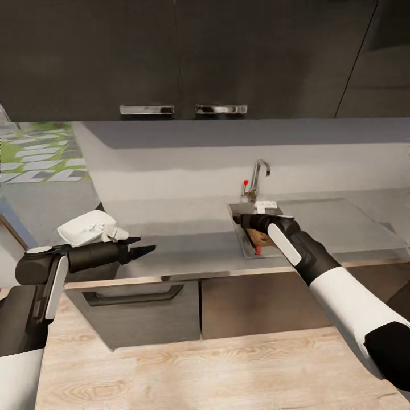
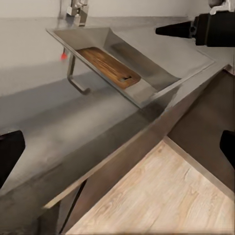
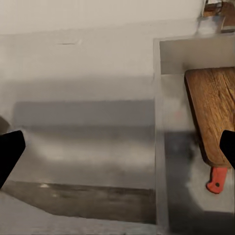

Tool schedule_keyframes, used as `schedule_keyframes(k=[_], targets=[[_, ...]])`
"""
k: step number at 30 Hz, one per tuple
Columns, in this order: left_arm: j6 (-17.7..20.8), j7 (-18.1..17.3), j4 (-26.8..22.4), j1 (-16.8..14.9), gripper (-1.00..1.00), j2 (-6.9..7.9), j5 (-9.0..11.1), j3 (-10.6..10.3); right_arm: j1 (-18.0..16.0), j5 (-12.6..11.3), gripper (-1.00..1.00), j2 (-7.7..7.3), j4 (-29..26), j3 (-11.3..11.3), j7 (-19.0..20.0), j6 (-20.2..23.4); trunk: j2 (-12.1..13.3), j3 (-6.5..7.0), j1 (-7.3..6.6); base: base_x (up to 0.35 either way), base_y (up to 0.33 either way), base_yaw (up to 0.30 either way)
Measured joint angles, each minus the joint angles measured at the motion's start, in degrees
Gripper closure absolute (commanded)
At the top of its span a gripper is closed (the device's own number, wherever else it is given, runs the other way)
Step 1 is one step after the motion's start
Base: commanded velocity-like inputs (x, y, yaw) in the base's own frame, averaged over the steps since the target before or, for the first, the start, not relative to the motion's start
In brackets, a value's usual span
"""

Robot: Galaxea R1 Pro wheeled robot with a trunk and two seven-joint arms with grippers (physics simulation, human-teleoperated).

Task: In the kitchen, take the Vidalia onion out of the sink, dice it on the chopping board with the paring knife, put the diced onion into the bowl on the countertop, then place both the paring knife and the chopping board into the sink.

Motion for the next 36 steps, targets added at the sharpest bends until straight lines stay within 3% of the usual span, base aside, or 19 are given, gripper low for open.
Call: schedule_keyframes(k=[3,4,7,9,17,22,25,26,28,33,36], targets=[[0.0,0.0,0.0,0.0,-1.0,0.28,0.01,0.86,0.0,0.0,-1.0,-0.25,-0.13,2.74,0.24,-0.78,-0.01,0.26,0.0,-0.331,0.0,0.0],[0.0,0.0,0.01,0.0,-1.0,0.34,0.01,1.06,0.0,-0.02,-1.0,-0.28,-0.15,4.57,0.22,-2.2,0.0,0.35,0.0,-0.331,0.0,0.0],[0.0,0.0,0.0,0.0,-1.0,0.36,0.01,1.14,0.0,0.01,-1.0,-0.3,-0.16,6.65,0.13,-3.19,0.0,0.63,0.0,-0.331,0.0,0.0],[0.01,0.01,0.0,0.0,-1.0,0.4,0.02,1.3,0.42,-0.01,-1.0,-0.5,-0.15,10.02,-0.02,-5.01,-0.01,0.81,0.0,-0.331,0.0,0.0],[0.0,0.02,0.0,0.0,-1.0,0.36,0.0,1.34,1.18,0.03,-1.0,-1.5,-0.16,11.36,0.06,-7.31,0.0,1.57,0.0,-0.331,0.0,0.0],[-0.03,0.09,0.29,0.0,-1.0,0.2,0.02,1.22,3.6,0.01,-1.0,-1.99,-0.09,11.45,0.13,-7.5,0.0,2.04,0.0,-0.325,0.0,0.0],[0.0,0.16,0.59,0.0,-1.0,0.11,0.02,1.18,6.58,-0.02,-1.0,-2.04,0.1,11.64,0.13,-7.46,-0.01,2.31,-0.02,-0.163,0.0,0.0],[0.08,0.11,0.66,0.0,-1.0,0.08,0.01,1.16,9.35,-0.06,-1.0,-2.08,0.97,12.99,0.04,-7.45,-0.02,2.4,-0.04,-0.037,0.0,0.0],[0.1,0.11,0.92,0.0,-1.0,0.07,-0.05,1.12,11.03,0.0,-1.0,-2.12,1.96,14.16,-0.05,-7.44,-0.01,2.59,-0.03,-0.024,0.0,0.0],[0.27,0.14,6.95,0.3,-1.0,0.13,-0.23,1.09,14.05,-0.02,-1.0,-2.27,7.54,17.25,-0.1,-7.59,0.01,3.06,-0.03,-0.009,0.0,0.0],[-0.4,0.31,18.77,0.55,-1.0,0.17,-0.5,1.07,15.67,-0.09,-1.0,-2.31,15.8,19.66,-0.03,-10.49,0.01,3.33,-0.03,-0.001,0.0,0.0]])
